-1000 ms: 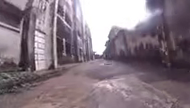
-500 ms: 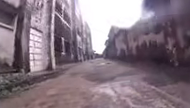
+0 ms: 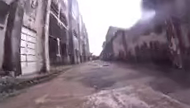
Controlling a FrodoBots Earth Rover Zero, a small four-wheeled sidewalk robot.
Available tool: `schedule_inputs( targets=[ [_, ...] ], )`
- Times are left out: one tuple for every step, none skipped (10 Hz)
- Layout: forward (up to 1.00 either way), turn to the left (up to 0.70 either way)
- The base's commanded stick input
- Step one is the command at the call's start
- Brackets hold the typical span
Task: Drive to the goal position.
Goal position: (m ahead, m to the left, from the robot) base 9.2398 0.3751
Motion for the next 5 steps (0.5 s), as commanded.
schedule_inputs(
  targets=[
    [0.7,-0.31],
    [0.7,-0.2],
    [0.7,0.0],
    [0.7,0.0],
    [0.7,0.0]
  ],
)
